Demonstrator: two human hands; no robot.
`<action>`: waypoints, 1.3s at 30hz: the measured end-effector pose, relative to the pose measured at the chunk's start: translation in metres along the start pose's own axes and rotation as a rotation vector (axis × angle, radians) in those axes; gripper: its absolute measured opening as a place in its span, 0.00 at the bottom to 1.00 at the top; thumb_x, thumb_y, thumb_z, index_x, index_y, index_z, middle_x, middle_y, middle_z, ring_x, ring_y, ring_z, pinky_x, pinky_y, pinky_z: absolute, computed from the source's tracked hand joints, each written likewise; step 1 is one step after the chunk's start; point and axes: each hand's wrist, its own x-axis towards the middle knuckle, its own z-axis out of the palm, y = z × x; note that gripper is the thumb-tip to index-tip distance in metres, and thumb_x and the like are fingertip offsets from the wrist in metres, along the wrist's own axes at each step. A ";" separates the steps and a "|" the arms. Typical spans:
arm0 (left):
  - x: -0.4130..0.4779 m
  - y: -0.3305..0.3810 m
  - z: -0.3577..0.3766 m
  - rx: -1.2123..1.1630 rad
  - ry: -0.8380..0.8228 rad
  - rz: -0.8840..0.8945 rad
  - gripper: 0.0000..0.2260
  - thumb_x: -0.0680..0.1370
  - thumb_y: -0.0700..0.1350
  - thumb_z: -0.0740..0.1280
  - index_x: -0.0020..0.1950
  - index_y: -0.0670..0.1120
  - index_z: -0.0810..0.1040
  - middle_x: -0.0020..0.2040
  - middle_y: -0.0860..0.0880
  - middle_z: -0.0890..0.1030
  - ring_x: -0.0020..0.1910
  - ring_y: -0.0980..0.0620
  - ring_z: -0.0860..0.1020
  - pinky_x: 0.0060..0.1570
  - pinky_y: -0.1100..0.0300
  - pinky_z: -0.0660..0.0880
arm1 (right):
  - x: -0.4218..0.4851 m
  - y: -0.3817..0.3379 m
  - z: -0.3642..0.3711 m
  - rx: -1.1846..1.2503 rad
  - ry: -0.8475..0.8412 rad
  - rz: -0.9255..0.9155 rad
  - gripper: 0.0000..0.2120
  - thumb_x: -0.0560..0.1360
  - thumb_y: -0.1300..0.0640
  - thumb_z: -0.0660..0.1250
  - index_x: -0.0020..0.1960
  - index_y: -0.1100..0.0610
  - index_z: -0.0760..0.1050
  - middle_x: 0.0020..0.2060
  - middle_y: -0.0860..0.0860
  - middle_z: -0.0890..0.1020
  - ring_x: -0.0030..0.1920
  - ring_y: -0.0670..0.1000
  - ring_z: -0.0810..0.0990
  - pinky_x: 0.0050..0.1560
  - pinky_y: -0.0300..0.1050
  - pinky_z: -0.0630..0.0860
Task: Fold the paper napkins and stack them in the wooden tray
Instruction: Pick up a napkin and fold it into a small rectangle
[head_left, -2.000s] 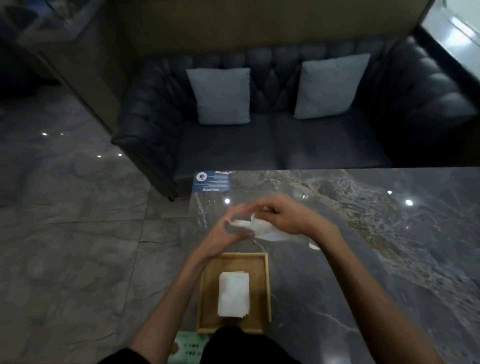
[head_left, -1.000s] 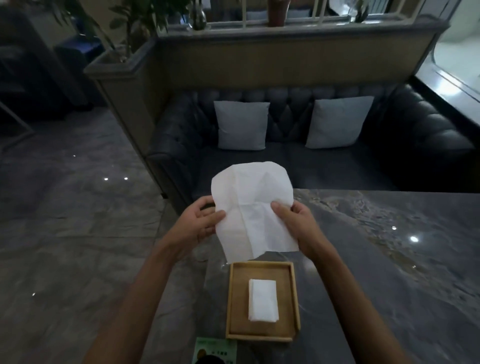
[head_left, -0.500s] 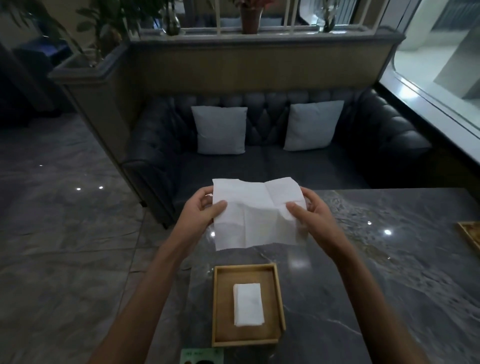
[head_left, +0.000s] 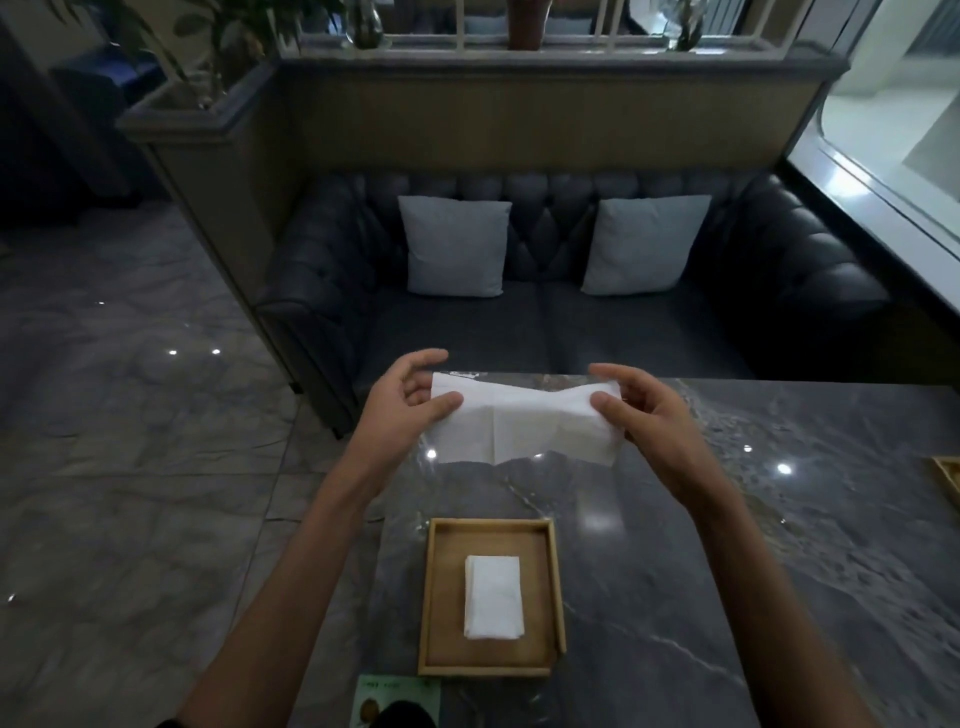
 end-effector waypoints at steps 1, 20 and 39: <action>0.000 0.000 0.000 0.022 -0.001 0.007 0.18 0.75 0.37 0.74 0.63 0.50 0.79 0.50 0.53 0.86 0.48 0.60 0.84 0.43 0.66 0.80 | 0.000 -0.001 0.001 -0.002 -0.001 -0.002 0.15 0.78 0.56 0.70 0.63 0.45 0.80 0.51 0.49 0.85 0.52 0.50 0.84 0.52 0.47 0.84; 0.004 0.005 0.006 0.310 0.144 0.106 0.07 0.76 0.39 0.73 0.53 0.47 0.84 0.50 0.55 0.84 0.49 0.55 0.81 0.49 0.60 0.80 | 0.005 0.002 0.014 -0.234 0.144 -0.094 0.10 0.77 0.54 0.71 0.52 0.39 0.79 0.47 0.42 0.81 0.46 0.37 0.81 0.40 0.32 0.80; -0.013 0.020 -0.008 0.802 -0.266 0.248 0.24 0.77 0.54 0.72 0.71 0.51 0.72 0.73 0.52 0.70 0.78 0.52 0.59 0.77 0.49 0.50 | 0.030 -0.068 0.070 -0.707 -0.345 -0.372 0.07 0.78 0.50 0.65 0.48 0.37 0.75 0.44 0.34 0.78 0.47 0.36 0.77 0.48 0.42 0.77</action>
